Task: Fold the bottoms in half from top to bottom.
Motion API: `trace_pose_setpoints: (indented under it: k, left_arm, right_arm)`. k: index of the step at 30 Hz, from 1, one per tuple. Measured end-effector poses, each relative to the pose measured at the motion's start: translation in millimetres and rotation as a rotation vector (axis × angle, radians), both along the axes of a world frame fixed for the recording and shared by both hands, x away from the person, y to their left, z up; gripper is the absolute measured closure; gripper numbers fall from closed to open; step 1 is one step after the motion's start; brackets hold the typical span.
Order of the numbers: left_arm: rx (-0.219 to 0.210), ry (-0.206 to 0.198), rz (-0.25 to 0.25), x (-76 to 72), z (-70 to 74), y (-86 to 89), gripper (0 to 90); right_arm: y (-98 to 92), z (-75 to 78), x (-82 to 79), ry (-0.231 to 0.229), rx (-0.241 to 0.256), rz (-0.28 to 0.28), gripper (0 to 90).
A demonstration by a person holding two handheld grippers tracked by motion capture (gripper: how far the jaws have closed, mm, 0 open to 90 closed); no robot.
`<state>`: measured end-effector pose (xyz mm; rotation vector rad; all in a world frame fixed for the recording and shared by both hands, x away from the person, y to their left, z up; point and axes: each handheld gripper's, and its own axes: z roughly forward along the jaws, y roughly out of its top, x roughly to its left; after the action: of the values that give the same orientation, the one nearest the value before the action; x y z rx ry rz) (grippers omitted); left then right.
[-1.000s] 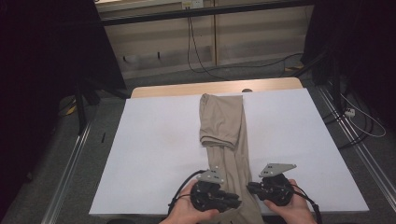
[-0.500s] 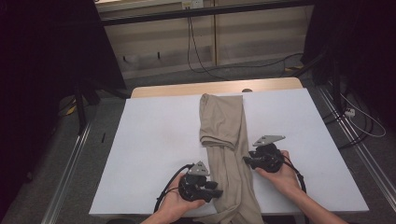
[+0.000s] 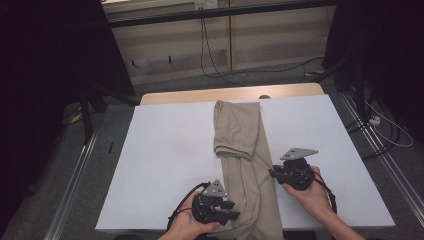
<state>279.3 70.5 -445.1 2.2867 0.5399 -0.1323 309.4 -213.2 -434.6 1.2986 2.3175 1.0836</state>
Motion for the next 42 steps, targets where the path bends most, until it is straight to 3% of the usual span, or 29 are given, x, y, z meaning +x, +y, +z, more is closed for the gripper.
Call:
trace_pose_setpoints:
  k: [1,3,6,8,9,10,11,12,14,22,28,31,34,38,42]
  left_arm:
    - [0.005,-0.004,-0.004,-0.9,0.4,-0.2,62.1]
    - [0.005,-0.002,-0.008,-1.7,0.6,-0.8,62.1]
    - [0.006,-0.009,-0.016,-2.0,0.7,-1.5,62.1]
    - [0.004,-0.007,-0.014,-1.7,0.5,-1.6,62.2]
    - [0.003,-0.005,-0.013,-1.5,0.4,-1.5,62.2]
    - [0.008,-0.010,-0.012,-1.1,0.6,-1.3,62.2]
    - [0.001,0.000,-0.011,-0.8,0.3,-1.1,62.3]
    - [0.002,0.002,-0.010,-0.5,0.3,-0.8,62.2]
    - [0.003,0.002,-0.011,-0.6,0.5,-1.0,62.2]
    - [-0.015,0.006,-0.018,-3.9,8.3,-8.3,59.4]
    - [0.017,-0.004,-0.056,-11.4,2.9,-22.3,59.2]
    - [0.003,0.006,-0.063,-13.2,3.8,-25.3,58.9]
    - [0.008,0.000,-0.074,-15.9,3.7,-25.4,58.4]
    - [0.000,0.010,-0.076,-15.8,4.0,-23.1,58.3]
    - [0.001,0.031,-0.084,-19.7,3.0,-22.5,54.8]
  right_arm:
    - [4.0,1.8,-4.3,0.013,0.038,0.031,72.6]
    - [15.1,1.1,-12.1,0.035,0.056,0.088,66.3]
    - [30.9,-6.8,-15.3,0.069,0.039,0.129,60.3]
    - [38.2,-13.3,-11.8,0.099,0.034,0.126,59.4]
    - [40.7,-15.1,-10.7,0.089,0.033,0.121,63.3]
    - [41.9,-14.5,-9.8,0.089,0.026,0.124,73.0]
    - [41.5,-14.5,-8.7,0.093,0.045,0.130,85.8]
    - [39.4,-14.2,-8.3,0.108,0.080,0.127,90.0]
    - [34.6,-12.1,-8.8,0.122,0.107,0.119,90.0]
    - [8.4,6.0,-15.6,0.076,0.147,0.062,90.0]
    - [-2.1,11.6,-22.5,0.061,0.104,0.045,90.0]
    - [-9.5,13.5,-23.9,0.071,0.115,0.040,90.0]
    - [-11.8,9.2,-26.5,0.079,0.063,0.029,90.0]
    - [-17.3,6.5,-30.9,0.078,0.040,0.020,90.0]
    - [-21.2,-2.3,-32.6,0.122,0.037,0.007,88.6]
